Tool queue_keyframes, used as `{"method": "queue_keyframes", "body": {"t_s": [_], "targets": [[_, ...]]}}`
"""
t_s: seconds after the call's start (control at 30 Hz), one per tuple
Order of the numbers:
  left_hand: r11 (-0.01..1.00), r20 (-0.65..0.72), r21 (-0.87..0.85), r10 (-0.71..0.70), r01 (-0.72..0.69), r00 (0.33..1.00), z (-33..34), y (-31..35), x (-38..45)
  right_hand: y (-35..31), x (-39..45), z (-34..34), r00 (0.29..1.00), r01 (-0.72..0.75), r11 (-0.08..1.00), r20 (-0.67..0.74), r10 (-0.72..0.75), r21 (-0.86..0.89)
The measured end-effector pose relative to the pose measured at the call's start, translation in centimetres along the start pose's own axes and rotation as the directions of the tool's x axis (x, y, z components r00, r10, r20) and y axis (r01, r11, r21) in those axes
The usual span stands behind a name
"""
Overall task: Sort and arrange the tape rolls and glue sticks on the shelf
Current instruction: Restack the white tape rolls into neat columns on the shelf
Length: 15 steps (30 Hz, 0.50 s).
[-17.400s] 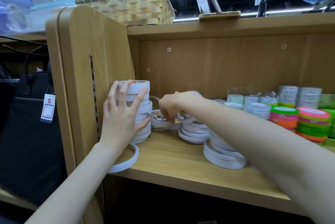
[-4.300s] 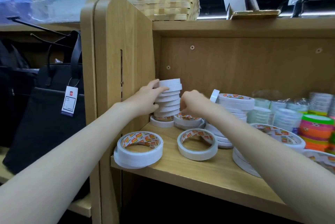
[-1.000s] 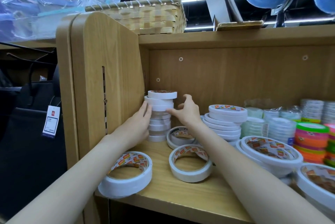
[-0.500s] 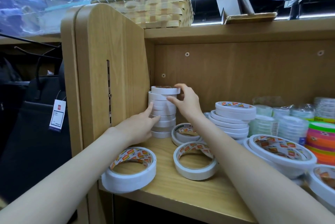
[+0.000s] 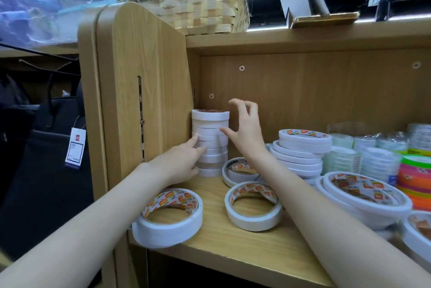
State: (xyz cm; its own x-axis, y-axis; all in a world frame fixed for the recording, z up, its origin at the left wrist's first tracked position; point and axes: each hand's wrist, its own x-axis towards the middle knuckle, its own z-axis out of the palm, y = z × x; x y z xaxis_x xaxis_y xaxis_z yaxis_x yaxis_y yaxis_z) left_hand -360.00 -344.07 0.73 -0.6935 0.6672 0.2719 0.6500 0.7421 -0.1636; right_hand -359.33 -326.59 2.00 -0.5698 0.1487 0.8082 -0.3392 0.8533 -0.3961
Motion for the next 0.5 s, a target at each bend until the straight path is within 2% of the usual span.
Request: {"method": "queue_keyframes", "body": {"t_s": [0.07,0.17,0.37,0.5], "targets": [[1.000,-0.027,-0.014,0.007,-0.008,1.000,0.0,-0.2,0.0,-0.4,0.5,-0.3,0.988,0.094,0.981,0.138,-0.070,-0.172],[1.000,-0.054,-0.019,0.014,-0.015,0.998,0.2,-0.2,0.0,-1.6,1.8,-0.5,0.928,0.176,0.924,0.371,-0.040,-0.340],[0.998,-0.077,-0.057,0.001,-0.006,0.997,0.3,-0.5,0.3,-3.6,4.8,-1.8,0.826,0.246,0.894,0.563,0.008,-0.374],[0.997,-0.098,-0.075,0.019,-0.026,0.995,-0.2,-0.4,0.4,-3.2,5.1,-2.1,0.807,0.239,0.917,0.590,-0.005,-0.319]]}}
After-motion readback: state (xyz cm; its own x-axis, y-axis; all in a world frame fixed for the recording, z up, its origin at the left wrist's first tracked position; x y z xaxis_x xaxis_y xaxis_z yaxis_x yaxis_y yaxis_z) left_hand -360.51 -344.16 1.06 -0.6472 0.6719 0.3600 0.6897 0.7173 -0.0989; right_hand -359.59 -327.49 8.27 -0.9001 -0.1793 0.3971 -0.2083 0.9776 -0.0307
